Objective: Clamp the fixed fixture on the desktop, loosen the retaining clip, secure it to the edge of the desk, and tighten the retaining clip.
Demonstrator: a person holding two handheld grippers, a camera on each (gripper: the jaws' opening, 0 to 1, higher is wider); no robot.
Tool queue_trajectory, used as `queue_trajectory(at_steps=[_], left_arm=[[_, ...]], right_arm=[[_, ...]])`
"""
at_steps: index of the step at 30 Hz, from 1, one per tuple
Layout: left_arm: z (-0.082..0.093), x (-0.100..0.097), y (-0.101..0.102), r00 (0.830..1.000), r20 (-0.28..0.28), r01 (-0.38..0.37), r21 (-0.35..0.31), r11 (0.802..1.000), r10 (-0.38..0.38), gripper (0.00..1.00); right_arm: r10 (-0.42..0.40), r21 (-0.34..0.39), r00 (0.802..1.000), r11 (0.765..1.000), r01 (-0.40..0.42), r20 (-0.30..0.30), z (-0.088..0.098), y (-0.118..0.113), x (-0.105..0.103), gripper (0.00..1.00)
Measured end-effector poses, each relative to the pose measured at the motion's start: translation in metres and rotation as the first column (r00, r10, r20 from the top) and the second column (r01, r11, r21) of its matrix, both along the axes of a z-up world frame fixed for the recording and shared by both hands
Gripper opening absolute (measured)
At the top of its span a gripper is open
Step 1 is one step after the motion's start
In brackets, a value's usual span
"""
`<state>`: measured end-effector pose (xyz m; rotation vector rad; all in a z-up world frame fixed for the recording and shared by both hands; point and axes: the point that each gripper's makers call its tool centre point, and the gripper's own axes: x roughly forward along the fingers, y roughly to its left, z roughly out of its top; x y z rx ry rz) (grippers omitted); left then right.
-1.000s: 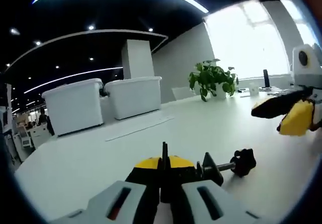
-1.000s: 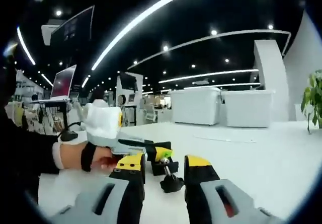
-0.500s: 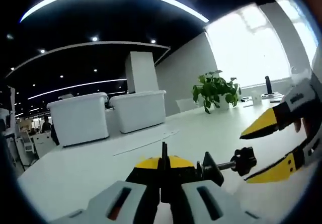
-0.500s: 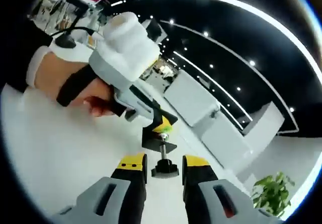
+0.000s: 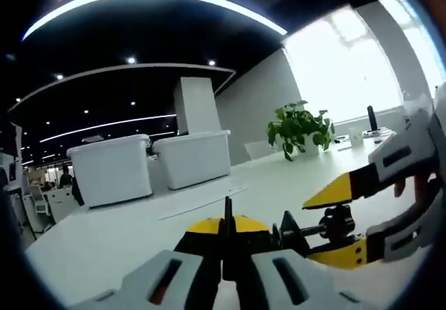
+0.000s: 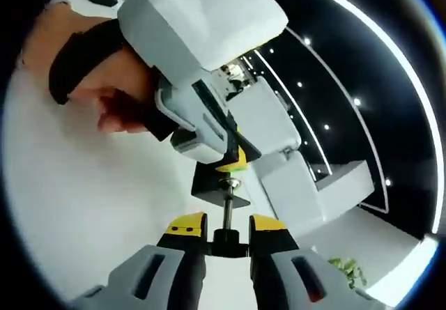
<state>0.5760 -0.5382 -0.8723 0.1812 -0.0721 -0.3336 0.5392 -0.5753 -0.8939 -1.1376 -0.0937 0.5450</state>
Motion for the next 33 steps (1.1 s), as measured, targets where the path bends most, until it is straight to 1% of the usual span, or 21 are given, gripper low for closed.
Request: queue_trajectory(at_steps=[3, 6, 7, 8, 9, 11, 13, 15, 19, 21, 25, 28, 30, 32, 33], left_arm=[[0.0, 0.001, 0.002, 1.0, 0.0, -0.007, -0.002, 1.0, 0.007, 0.03], [0.0, 0.002, 0.003, 1.0, -0.002, -0.012, -0.002, 1.0, 0.012, 0.03], [0.0, 0.002, 0.003, 1.0, -0.003, -0.013, -0.002, 1.0, 0.013, 0.03], [0.0, 0.002, 0.003, 1.0, -0.002, -0.013, -0.002, 1.0, 0.013, 0.03], [0.001, 0.002, 0.003, 1.0, -0.002, -0.012, -0.004, 1.0, 0.012, 0.03], [0.0, 0.002, 0.002, 1.0, -0.003, -0.014, -0.001, 1.0, 0.014, 0.04], [0.0, 0.002, 0.0, 1.0, -0.003, -0.012, 0.007, 1.0, 0.012, 0.04], [0.0, 0.002, -0.001, 1.0, 0.0, -0.013, 0.011, 1.0, 0.013, 0.04], [0.001, 0.002, -0.001, 1.0, -0.004, -0.013, -0.002, 1.0, 0.013, 0.04], [0.002, 0.001, -0.002, 1.0, -0.004, -0.013, -0.012, 1.0, 0.013, 0.05], [0.003, 0.001, -0.001, 1.0, 0.001, -0.026, -0.017, 1.0, 0.026, 0.05], [0.007, 0.002, 0.003, 0.999, 0.015, -0.052, -0.03, 0.998, 0.052, 0.06], [0.007, 0.003, 0.005, 0.998, 0.018, -0.059, -0.036, 0.998, 0.06, 0.06], [0.004, 0.005, 0.006, 0.997, 0.011, -0.07, -0.029, 0.997, 0.07, 0.06], [0.004, 0.005, 0.007, 0.997, 0.011, -0.074, -0.03, 0.997, 0.074, 0.06]], right_arm=[[-0.026, -0.011, 1.0, 1.0, 0.026, 0.008, 0.0, 0.002, 0.003, 0.2], [-0.039, -0.065, 0.999, 0.997, 0.041, 0.037, -0.001, 0.005, 0.004, 0.17], [-0.039, -0.103, 0.998, 0.994, 0.044, 0.055, -0.001, 0.005, 0.004, 0.15], [-0.035, -0.128, 0.997, 0.991, 0.043, 0.065, -0.003, 0.006, 0.004, 0.13], [-0.041, -0.141, 0.995, 0.989, 0.054, 0.09, -0.002, 0.007, 0.004, 0.13], [-0.043, -0.146, 0.996, 0.988, 0.055, 0.084, -0.006, 0.008, 0.005, 0.12], [-0.046, -0.142, 0.995, 0.988, 0.057, 0.086, -0.006, 0.008, 0.005, 0.1], [-0.052, -0.151, 0.994, 0.986, 0.067, 0.1, -0.004, 0.006, 0.008, 0.09], [-0.069, -0.12, 0.994, 0.99, 0.08, 0.087, -0.002, 0.005, 0.009, 0.04], [-0.073, -0.118, 0.992, 0.989, 0.085, 0.106, 0.002, 0.003, 0.011, 0.02], [-0.068, -0.116, 0.991, 0.99, 0.081, 0.115, 0.004, 0.002, 0.013, 0.02], [-0.058, -0.077, 0.988, 0.995, 0.069, 0.14, 0.007, 0.006, 0.016, 0.01], [-0.059, -0.037, 0.988, 0.997, 0.065, 0.144, 0.006, 0.007, 0.017, 0.01], [-0.066, -0.016, 0.987, 0.997, 0.069, 0.144, 0.003, 0.009, 0.019, 0.01], [-0.059, -0.017, 0.984, 0.998, 0.063, 0.17, 0.003, 0.009, 0.019, 0.0]])
